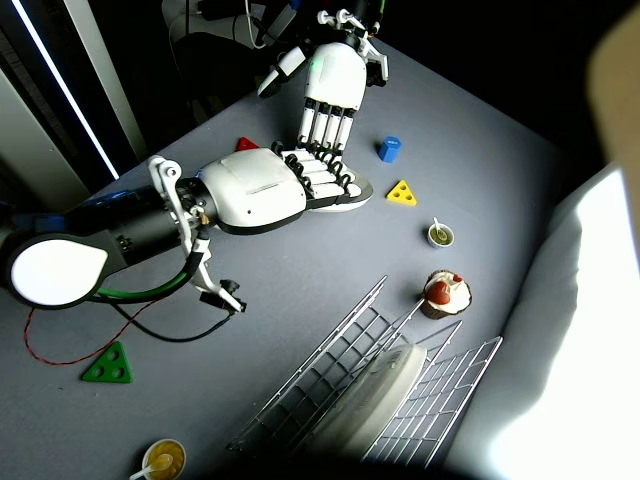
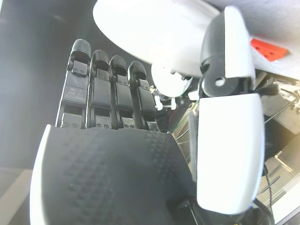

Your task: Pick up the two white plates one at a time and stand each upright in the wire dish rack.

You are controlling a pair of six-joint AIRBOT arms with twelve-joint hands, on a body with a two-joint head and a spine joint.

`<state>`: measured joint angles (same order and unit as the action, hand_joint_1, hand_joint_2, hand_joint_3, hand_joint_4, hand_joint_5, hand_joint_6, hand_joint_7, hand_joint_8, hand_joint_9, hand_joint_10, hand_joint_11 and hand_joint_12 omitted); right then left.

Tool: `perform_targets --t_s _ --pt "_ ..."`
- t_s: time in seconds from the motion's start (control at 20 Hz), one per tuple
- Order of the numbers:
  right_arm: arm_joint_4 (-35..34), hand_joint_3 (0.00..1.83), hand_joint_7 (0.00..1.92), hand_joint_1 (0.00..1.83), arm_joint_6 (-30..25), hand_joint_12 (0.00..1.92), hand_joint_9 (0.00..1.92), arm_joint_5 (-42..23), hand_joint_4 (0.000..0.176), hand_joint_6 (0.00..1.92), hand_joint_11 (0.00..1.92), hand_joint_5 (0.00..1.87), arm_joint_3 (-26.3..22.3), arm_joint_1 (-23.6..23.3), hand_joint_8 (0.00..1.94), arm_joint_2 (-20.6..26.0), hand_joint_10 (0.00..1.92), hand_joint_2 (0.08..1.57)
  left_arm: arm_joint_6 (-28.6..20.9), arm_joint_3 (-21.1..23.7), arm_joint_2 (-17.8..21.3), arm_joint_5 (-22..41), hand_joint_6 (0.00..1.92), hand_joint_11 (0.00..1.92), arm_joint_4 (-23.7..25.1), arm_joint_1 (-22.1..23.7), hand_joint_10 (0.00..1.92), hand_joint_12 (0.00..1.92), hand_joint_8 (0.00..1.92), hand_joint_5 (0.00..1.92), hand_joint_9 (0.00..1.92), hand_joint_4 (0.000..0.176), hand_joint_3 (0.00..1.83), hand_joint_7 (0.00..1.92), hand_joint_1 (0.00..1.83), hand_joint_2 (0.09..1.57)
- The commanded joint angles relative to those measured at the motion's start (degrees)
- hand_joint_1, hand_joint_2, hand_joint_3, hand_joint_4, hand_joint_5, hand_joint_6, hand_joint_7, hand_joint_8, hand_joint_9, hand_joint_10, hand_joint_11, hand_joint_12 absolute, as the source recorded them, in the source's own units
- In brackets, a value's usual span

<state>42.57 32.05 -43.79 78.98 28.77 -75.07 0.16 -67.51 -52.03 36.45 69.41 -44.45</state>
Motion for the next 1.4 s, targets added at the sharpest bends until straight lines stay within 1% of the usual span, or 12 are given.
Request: perform_targets --t_s 0.0,0.3,0.45,0.55,0.65,0.7,0.75,0.8,0.9,1.1,1.25,1.35 --pt "-2.97 0.0 0.2 1.17 0.59 0.03 0.23 -5.29 0.0 0.01 0.27 0.24 0.2 -0.16 0.01 -0.28 0.01 0.95 -0.16 -0.26 -0.43 -0.41 0.01 0.2 0.31 -0.38 0.01 0.01 0.01 0.19 0.22 0.0 0.0 0.23 0.0 0.97" --pt "-4.83 0.0 0.24 1.23 4.72 0.04 0.26 -5.5 0.0 0.01 0.3 0.27 1.1 0.74 0.02 -2.69 0.01 0.95 -0.16 -0.34 -0.47 -0.43 0.01 0.19 0.35 -0.38 0.0 0.01 0.0 0.2 0.2 0.0 0.0 0.22 0.0 0.97" --pt "-8.26 0.0 0.41 1.28 4.72 0.13 0.42 -5.43 0.0 0.01 0.47 0.44 2.9 2.08 0.01 -4.17 0.01 0.99 -0.16 -0.41 -0.62 -0.45 0.0 0.18 0.4 -0.38 0.0 0.0 0.0 0.18 0.19 0.0 0.0 0.21 0.0 0.97" --pt "-8.98 0.0 0.6 1.31 4.72 0.2 0.63 -5.03 0.0 0.01 0.65 0.61 3.1 2.17 0.01 -4.9 0.01 1.05 -0.16 -0.44 -0.64 -0.48 0.0 0.16 0.38 -0.39 0.0 0.0 0.0 0.17 0.17 0.0 0.0 0.19 0.0 0.97" --pt "-9.5 0.0 0.87 1.33 5.7 0.27 0.91 -4.96 0.0 0.02 0.92 0.85 2.28 2.41 0.01 -5.28 0.02 1.12 -0.16 -0.44 -0.64 -0.52 0.0 0.16 0.37 -0.41 0.0 0.0 0.0 0.16 0.16 0.0 0.0 0.18 0.0 0.97" --pt "-10.0 0.01 1.26 1.47 7.15 1.0 1.13 -4.91 0.0 0.69 1.05 1.01 1.69 2.45 0.02 -5.39 0.46 1.03 -0.16 -0.46 -0.64 -0.56 0.0 0.17 0.37 -0.42 0.0 0.01 0.0 0.17 0.17 0.0 0.0 0.19 0.0 0.97" --pt "-10.53 0.0 1.35 1.41 7.93 0.71 1.17 -4.9 0.0 0.83 1.11 1.05 1.23 2.45 0.05 -5.42 0.68 1.03 -0.16 -0.49 -0.64 -0.56 0.01 0.18 0.36 -0.43 0.01 0.01 0.01 0.18 0.18 0.0 0.0 0.21 0.0 0.97" --pt "-11.01 0.0 1.36 1.4 8.38 0.5 1.2 -4.9 0.0 0.89 1.25 1.04 0.92 2.45 0.08 -5.42 0.72 1.02 -0.16 -0.53 -0.64 -0.56 0.01 0.18 0.36 -0.43 0.01 0.01 0.01 0.18 0.19 0.0 0.0 0.21 0.0 0.97" --pt "-11.91 0.01 1.31 1.4 8.44 0.29 1.19 -4.89 0.0 0.92 1.35 1.03 0.33 2.45 0.19 -5.42 0.77 1.03 -0.16 -0.58 -0.66 -0.56 0.0 0.17 0.32 -0.45 0.01 0.01 0.01 0.18 0.18 0.0 0.0 0.2 0.0 0.97" --pt "-12.0 0.0 1.2 1.39 8.44 0.15 1.13 -4.91 0.0 1.0 1.34 0.97 -0.78 2.44 0.43 -5.23 0.86 1.05 -0.16 -0.71 -0.09 0.21 0.0 0.17 -2.7 -0.45 0.0 0.01 0.0 0.16 0.18 0.0 0.0 0.19 0.0 0.96" --pt "-11.21 0.0 1.17 1.39 8.43 0.12 1.13 -4.88 0.0 1.0 1.33 0.97 -2.9 1.37 0.5 -4.32 0.87 1.05 -0.16 -0.9 0.93 1.67 0.01 0.2 -6.54 0.76 0.01 0.02 0.01 0.18 0.2 0.0 0.0 0.21 0.0 0.96" --pt "-10.5 0.0 1.17 1.39 8.24 0.12 1.13 -4.88 0.0 1.01 1.34 0.97 -5.05 -1.11 0.51 -1.61 0.86 1.05 -0.16 -1.02 2.05 3.08 0.01 0.2 -9.63 2.65 0.01 0.02 0.01 0.18 0.2 0.0 0.0 0.21 0.0 0.96"
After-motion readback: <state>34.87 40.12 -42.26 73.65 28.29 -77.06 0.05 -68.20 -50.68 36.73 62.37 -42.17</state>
